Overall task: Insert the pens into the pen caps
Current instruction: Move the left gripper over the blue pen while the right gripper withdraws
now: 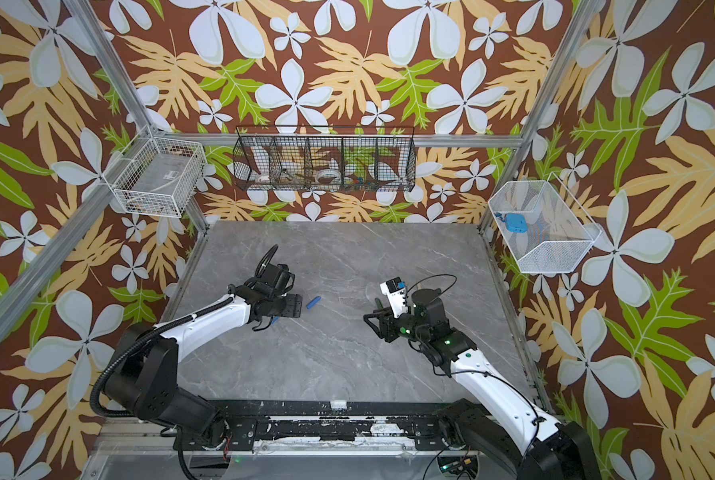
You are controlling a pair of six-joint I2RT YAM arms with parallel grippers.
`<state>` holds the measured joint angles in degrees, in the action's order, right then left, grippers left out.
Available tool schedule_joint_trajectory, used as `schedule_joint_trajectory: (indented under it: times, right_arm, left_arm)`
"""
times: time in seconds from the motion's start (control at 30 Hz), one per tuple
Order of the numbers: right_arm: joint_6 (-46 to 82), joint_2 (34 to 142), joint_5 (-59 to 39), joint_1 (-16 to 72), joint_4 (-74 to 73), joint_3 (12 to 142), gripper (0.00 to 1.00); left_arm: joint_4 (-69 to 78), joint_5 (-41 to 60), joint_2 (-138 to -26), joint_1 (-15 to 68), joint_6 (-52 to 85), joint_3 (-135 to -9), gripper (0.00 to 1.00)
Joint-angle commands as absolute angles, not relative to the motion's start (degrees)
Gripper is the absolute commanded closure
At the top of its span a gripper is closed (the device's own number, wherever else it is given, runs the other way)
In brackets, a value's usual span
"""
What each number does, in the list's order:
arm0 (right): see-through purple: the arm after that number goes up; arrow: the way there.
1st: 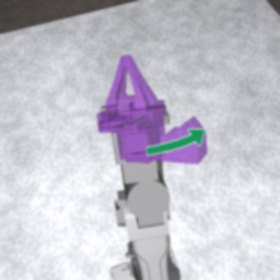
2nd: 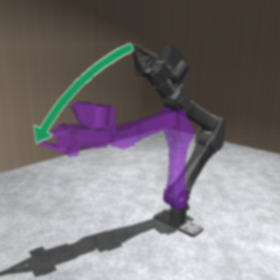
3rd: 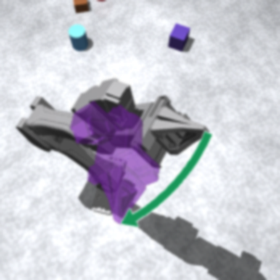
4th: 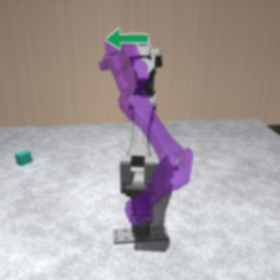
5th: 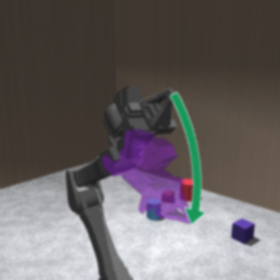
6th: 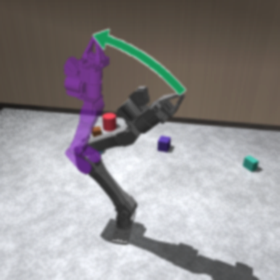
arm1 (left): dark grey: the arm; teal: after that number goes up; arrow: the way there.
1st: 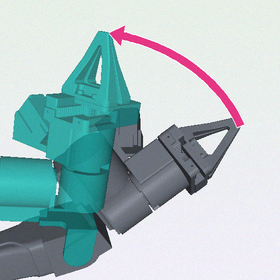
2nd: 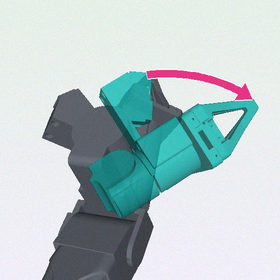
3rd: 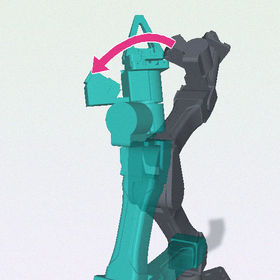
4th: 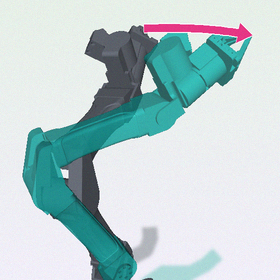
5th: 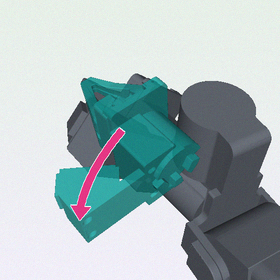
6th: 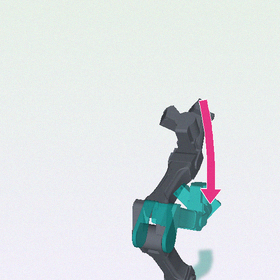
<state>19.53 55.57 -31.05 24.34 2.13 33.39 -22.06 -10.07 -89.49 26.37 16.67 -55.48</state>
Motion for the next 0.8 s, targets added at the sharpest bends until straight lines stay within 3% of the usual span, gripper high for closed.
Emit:
schedule_joint_trajectory:
  times: [0.0,0.77]
  right_arm:
    - [20.15,55.03,-29.37,24.39,0.88,33.25,0.55]
    - [22.85,53.21,-29.97,24.39,-1.58,29.98,0.55]
  left_arm:
    - [-22.26,-11.15,-91.31,26.11,16.71,-55.86,0.15]
    - [-21.08,-4.37,-97.18,21.01,16.87,-54.82,0.21]
